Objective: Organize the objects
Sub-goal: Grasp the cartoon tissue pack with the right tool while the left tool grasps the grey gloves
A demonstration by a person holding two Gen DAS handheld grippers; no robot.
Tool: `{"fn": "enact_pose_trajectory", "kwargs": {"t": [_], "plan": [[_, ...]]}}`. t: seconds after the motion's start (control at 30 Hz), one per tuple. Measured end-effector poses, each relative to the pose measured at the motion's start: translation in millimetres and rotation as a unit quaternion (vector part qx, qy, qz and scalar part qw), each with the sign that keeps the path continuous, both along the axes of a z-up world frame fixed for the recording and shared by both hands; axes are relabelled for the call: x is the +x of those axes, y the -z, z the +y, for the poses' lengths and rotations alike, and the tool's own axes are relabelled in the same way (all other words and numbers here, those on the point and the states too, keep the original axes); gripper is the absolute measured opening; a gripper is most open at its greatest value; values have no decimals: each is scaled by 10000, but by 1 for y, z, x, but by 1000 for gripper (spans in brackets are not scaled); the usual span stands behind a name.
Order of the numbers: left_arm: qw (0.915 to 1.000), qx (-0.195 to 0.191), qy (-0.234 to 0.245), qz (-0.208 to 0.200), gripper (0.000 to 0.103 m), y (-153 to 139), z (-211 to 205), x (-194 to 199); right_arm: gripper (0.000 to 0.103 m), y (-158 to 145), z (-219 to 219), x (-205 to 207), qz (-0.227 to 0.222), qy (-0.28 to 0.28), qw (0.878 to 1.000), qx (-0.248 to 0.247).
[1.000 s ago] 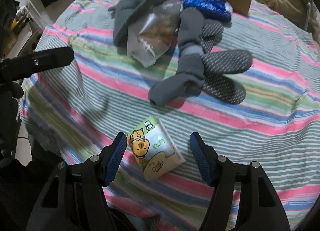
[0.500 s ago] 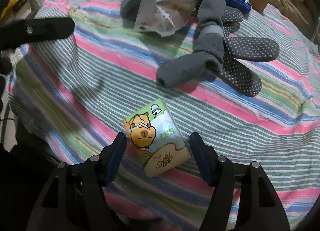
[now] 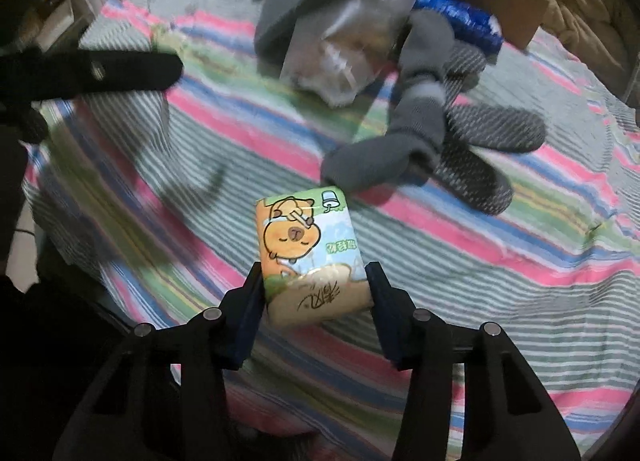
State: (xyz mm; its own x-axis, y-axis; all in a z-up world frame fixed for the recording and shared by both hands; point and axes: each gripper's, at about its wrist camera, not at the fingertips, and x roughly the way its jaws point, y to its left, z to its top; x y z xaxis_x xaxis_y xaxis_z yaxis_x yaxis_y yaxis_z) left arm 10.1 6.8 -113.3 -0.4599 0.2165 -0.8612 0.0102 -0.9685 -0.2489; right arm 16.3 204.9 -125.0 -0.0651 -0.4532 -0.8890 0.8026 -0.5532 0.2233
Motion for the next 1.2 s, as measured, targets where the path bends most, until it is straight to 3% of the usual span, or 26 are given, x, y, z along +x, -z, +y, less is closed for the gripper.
{"fn": "enact_pose_trajectory", "kwargs": {"t": [0.5, 0.83, 1.1, 1.2], "plan": [[9999, 144, -25, 78, 94, -2, -1, -38, 49, -45, 23, -37, 40, 378, 9965, -741], [9995, 186, -139, 220, 72, 5, -1, -64, 49, -53, 21, -55, 156, 553, 9938, -950], [9991, 383, -16, 203, 71, 13, 7, -86, 49, -54, 23, -70, 286, 733, 9928, -901], [9986, 472, 54, 224, 58, 13, 11, -91, 49, -49, 26, -75, 289, 818, 9929, -819]]}}
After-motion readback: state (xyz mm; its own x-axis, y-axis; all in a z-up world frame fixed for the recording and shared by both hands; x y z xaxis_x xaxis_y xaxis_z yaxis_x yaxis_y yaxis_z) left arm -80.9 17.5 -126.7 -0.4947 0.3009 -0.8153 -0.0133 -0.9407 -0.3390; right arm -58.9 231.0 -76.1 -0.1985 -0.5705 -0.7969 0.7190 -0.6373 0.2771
